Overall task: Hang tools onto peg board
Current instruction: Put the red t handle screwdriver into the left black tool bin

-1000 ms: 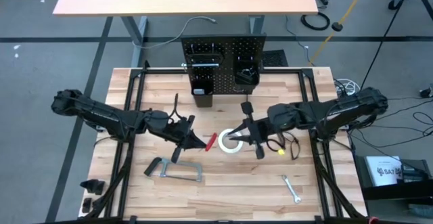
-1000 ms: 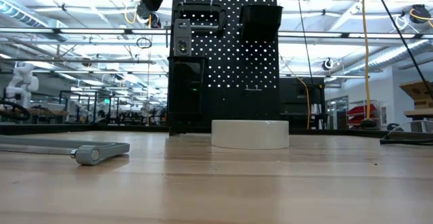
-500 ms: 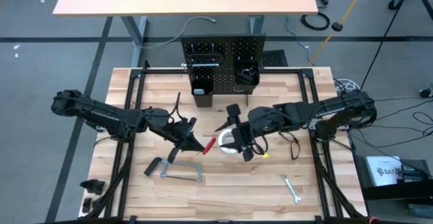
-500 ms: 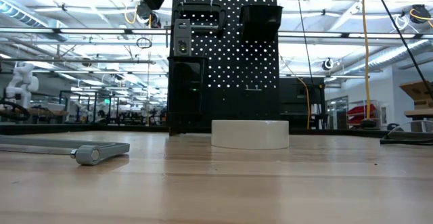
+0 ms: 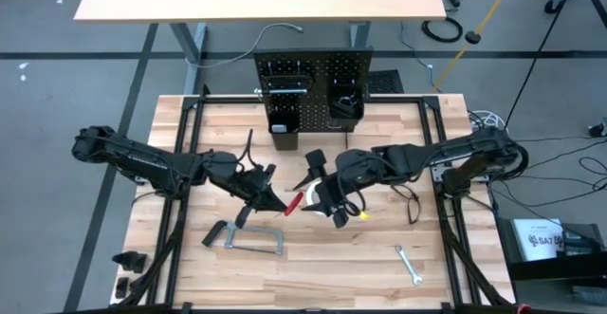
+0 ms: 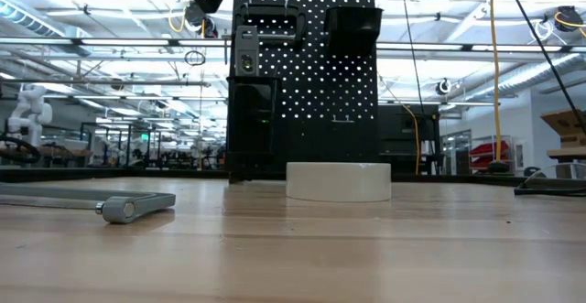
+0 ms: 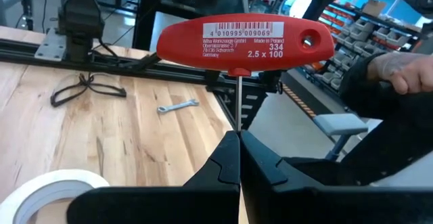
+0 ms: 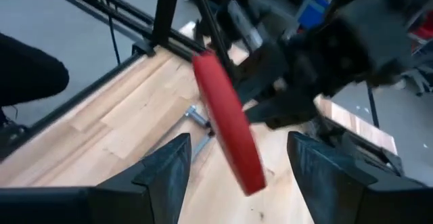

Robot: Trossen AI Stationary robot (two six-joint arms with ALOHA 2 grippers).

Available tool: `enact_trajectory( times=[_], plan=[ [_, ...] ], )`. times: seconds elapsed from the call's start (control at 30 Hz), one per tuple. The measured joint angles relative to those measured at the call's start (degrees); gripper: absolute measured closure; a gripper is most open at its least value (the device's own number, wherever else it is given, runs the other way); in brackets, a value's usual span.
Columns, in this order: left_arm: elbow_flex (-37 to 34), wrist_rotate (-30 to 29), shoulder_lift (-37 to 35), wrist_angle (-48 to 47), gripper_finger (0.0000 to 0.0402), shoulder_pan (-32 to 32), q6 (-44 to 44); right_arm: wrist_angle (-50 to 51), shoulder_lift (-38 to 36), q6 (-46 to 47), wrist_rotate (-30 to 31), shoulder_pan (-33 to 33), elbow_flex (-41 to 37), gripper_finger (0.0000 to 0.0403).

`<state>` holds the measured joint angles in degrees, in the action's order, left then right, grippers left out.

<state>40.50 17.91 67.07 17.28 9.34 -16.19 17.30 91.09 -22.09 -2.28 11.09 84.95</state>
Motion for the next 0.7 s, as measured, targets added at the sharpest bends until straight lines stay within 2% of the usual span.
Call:
enact_trajectory(
  times=[0.2, 0.33, 0.7],
  plan=[
    [0.08, -0.15, 0.0, 0.38, 0.0402, -1.3, -2.77, -1.58, 2.13, -0.37, 0.38, -0.25, -0.02, 0.0166],
    [0.08, 0.06, 0.0, -0.49, 0.0401, -1.93, -3.31, -2.28, 2.68, -1.51, 0.42, -0.24, -0.04, 0.0182],
    [0.08, 1.77, 0.0, -0.7, 0.0401, -1.88, -4.97, -2.65, 2.53, -3.1, 0.46, -0.5, -0.02, 0.0286]
  ],
)
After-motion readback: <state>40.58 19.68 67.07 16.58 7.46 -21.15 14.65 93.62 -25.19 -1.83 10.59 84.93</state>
